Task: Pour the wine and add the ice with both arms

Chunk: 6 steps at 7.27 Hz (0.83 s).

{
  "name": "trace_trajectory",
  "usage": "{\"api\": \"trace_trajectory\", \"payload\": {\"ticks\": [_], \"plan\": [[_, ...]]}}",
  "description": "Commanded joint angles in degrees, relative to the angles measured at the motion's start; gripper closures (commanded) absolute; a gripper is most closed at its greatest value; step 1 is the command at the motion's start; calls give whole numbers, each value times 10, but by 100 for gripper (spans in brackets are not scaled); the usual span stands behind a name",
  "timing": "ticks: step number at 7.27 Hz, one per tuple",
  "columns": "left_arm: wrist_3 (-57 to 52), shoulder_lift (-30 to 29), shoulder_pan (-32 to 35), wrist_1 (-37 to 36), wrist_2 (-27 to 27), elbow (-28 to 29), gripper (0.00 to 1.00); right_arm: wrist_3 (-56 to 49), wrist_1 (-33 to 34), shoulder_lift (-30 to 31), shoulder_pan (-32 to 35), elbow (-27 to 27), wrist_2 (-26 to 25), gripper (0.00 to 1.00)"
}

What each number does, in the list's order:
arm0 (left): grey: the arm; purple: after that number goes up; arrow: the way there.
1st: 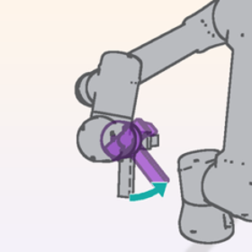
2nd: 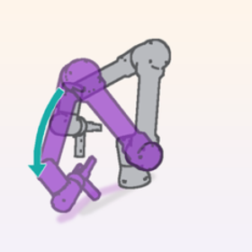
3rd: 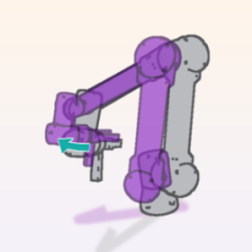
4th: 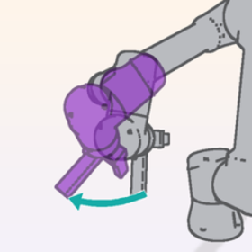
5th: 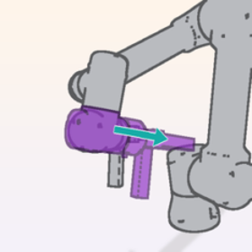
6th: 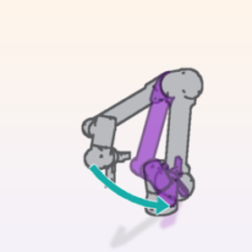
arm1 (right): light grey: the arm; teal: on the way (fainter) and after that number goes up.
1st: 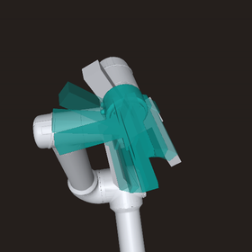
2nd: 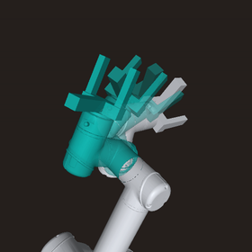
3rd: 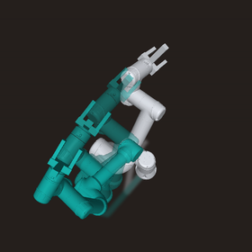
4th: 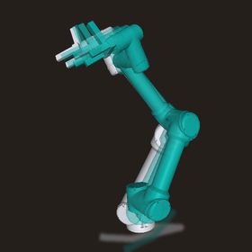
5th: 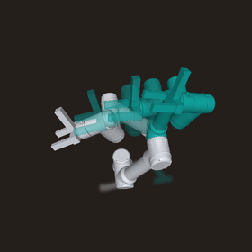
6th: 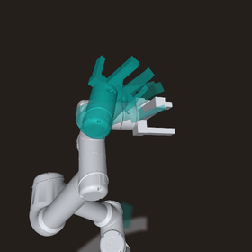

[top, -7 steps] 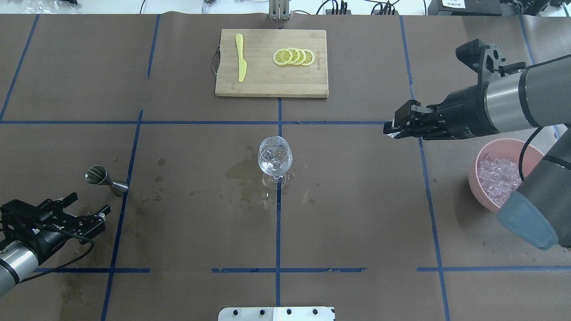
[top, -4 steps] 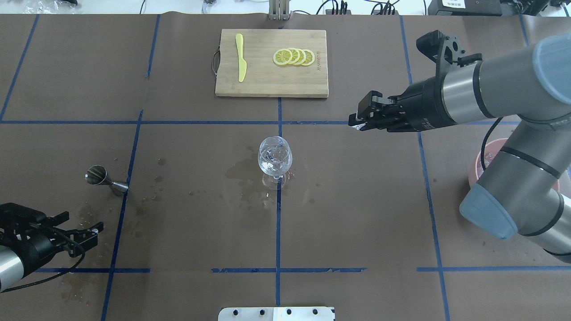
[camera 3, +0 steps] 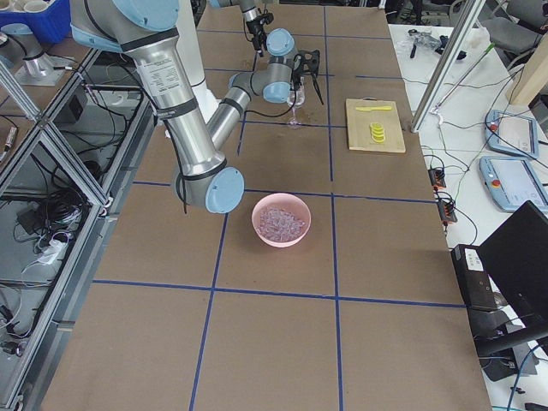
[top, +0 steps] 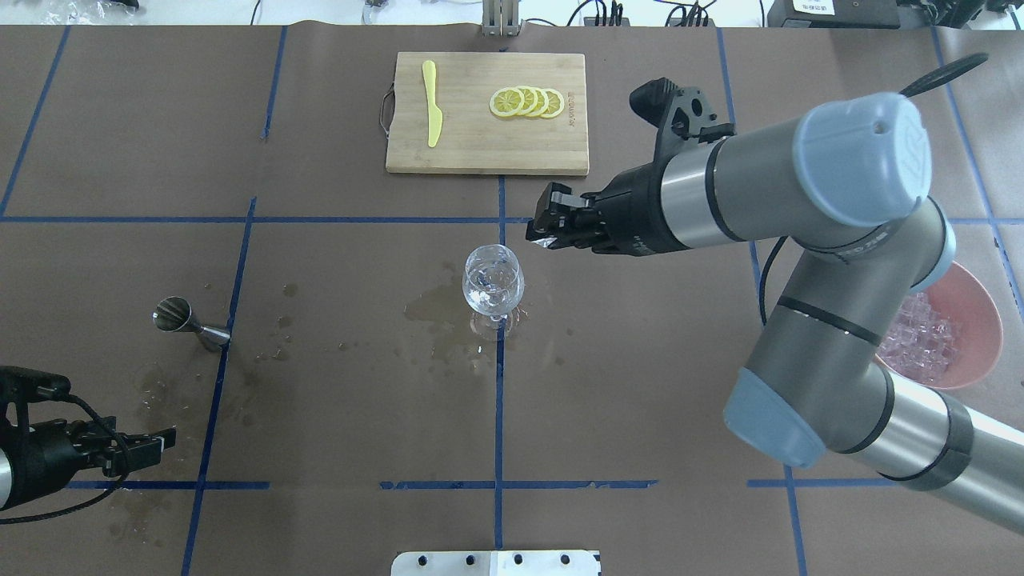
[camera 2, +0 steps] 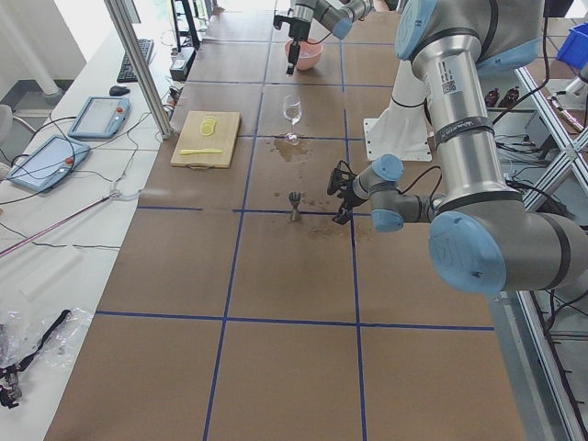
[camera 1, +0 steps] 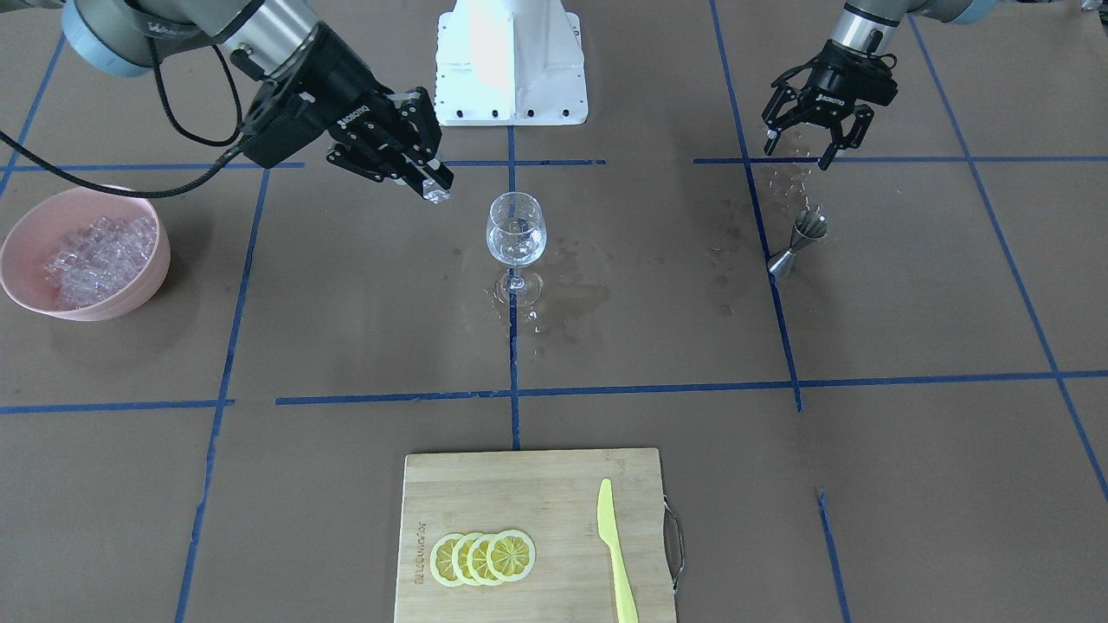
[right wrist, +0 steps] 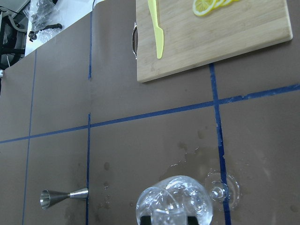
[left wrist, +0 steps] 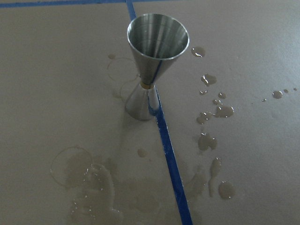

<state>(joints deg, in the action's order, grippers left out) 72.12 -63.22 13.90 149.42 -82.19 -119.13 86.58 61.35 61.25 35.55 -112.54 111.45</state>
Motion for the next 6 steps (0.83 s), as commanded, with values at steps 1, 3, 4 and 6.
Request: {"api": "trace_trajectory", "payload": {"ticks": [1, 3, 4, 6], "plan": [[-4, -3, 80, -22, -115, -7, 0, 0, 17, -15, -51, 11, -52, 100], [-6, -2, 105, -64, -148, -36, 0, 0, 18, -23, -54, 20, -62, 100], [-6, -3, 106, -90, -174, -54, 0, 1, 22, -42, -54, 40, -66, 100], [-6, 0, 112, -91, -176, -58, 0, 4, 20, -48, -53, 47, -67, 90]]}}
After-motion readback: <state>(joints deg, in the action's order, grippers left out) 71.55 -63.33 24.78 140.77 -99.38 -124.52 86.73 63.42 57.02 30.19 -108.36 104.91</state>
